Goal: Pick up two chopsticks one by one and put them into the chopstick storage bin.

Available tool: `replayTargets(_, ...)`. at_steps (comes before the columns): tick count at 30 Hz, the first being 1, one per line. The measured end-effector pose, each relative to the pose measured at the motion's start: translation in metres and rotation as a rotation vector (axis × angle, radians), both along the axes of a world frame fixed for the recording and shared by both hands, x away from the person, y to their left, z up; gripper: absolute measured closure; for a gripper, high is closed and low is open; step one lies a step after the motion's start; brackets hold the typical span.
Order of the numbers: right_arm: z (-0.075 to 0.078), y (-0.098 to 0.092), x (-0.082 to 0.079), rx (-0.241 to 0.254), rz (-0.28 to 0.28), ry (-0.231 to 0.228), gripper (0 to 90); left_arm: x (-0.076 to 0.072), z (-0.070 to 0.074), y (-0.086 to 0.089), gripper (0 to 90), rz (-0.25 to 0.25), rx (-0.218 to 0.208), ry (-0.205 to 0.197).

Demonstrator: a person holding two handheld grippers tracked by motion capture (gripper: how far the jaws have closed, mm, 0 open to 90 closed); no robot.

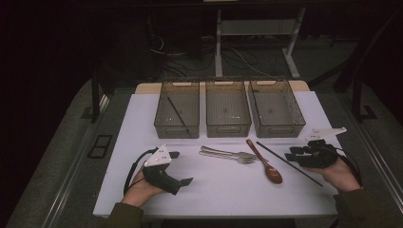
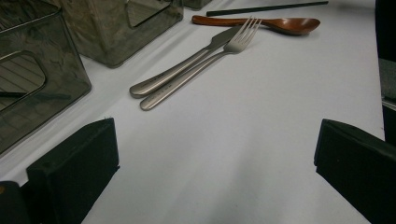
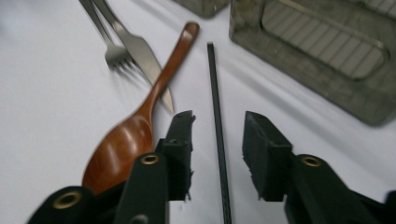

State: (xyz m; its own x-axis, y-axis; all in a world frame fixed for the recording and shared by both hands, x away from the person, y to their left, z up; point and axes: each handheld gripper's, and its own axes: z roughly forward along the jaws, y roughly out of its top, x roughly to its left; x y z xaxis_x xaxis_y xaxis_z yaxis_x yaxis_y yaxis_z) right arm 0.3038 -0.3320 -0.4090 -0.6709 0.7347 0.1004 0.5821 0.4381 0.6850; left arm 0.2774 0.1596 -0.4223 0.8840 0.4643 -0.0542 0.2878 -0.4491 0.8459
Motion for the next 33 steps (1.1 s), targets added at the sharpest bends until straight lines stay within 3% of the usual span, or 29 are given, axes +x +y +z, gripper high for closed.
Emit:
replayTargets(13, -0.020, -0.014, -0.013, -0.066, 0.010, 0.069, 77.6, -0.001, 0.000, -0.001, 0.0, 0.004, 0.003, 0.004)
replayTargets(22, -0.030, -0.017, -0.014, -0.109, 0.028, 0.090, 83.5, -0.002, 0.000, -0.002, 0.0, 0.001, 0.008, 0.001)
replayTargets(30, -0.031, -0.013, -0.016, -0.151, 0.025, 0.074, 85.3, -0.002, 0.000, -0.002, 0.0, 0.001, 0.011, -0.005)
replayTargets(33, -0.031, -0.014, -0.016, -0.144, 0.023, 0.066, 86.2, -0.003, 0.000, -0.002, 0.0, 0.002, 0.011, -0.006)
